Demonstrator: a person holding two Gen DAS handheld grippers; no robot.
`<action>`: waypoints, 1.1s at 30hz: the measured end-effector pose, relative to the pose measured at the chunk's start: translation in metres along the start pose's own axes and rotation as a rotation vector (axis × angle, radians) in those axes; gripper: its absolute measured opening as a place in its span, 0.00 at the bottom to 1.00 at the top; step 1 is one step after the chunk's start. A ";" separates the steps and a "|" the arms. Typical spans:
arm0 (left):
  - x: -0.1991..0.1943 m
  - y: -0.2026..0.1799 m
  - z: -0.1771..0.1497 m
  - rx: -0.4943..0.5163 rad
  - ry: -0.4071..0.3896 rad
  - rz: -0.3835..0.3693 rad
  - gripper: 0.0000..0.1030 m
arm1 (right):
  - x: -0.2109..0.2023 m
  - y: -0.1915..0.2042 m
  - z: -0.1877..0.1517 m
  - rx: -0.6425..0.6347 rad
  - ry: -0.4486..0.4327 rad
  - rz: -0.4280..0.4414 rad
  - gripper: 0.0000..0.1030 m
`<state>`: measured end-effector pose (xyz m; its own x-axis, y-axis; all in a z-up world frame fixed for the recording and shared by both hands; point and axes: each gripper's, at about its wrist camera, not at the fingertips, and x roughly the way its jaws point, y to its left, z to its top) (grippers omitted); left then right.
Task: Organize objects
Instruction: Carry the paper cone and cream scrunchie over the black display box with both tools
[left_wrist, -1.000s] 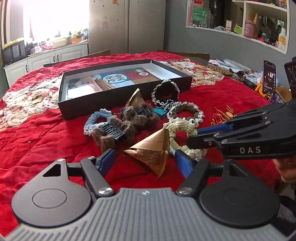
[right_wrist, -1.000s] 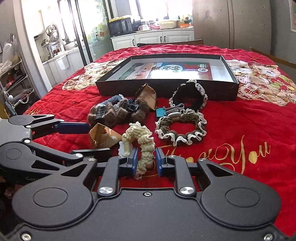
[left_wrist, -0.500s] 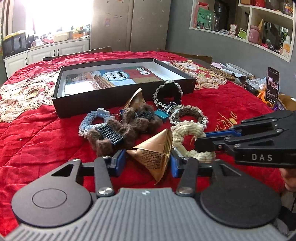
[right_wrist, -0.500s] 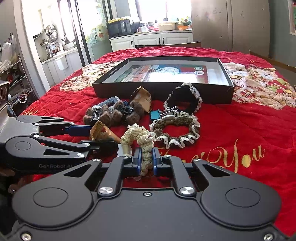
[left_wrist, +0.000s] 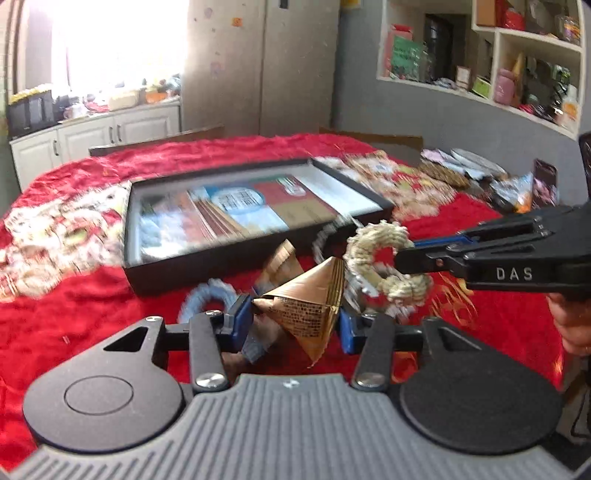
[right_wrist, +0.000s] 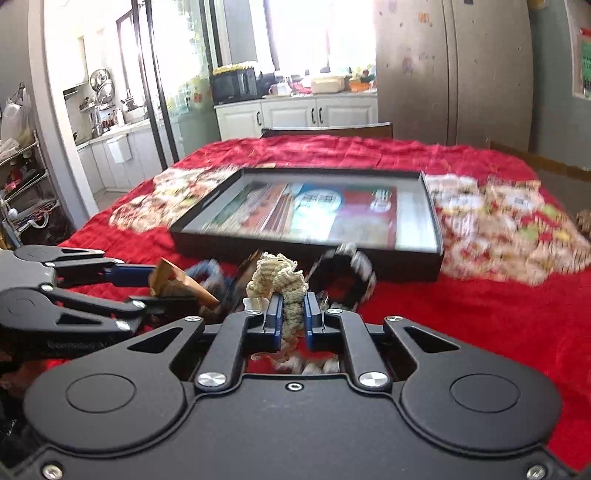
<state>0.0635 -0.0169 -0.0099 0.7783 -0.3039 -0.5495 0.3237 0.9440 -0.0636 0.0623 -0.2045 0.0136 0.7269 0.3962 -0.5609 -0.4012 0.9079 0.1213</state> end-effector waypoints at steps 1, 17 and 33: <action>0.002 0.004 0.007 -0.009 -0.008 0.008 0.49 | 0.003 -0.002 0.005 0.002 -0.005 -0.003 0.11; 0.076 0.074 0.090 -0.096 -0.036 0.195 0.49 | 0.090 -0.048 0.097 0.063 -0.047 -0.101 0.11; 0.152 0.097 0.118 -0.150 0.002 0.239 0.50 | 0.180 -0.080 0.124 0.109 0.024 -0.147 0.11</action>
<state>0.2770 0.0127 -0.0014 0.8220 -0.0701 -0.5652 0.0474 0.9974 -0.0549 0.2945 -0.1887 0.0044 0.7592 0.2556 -0.5985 -0.2275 0.9659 0.1239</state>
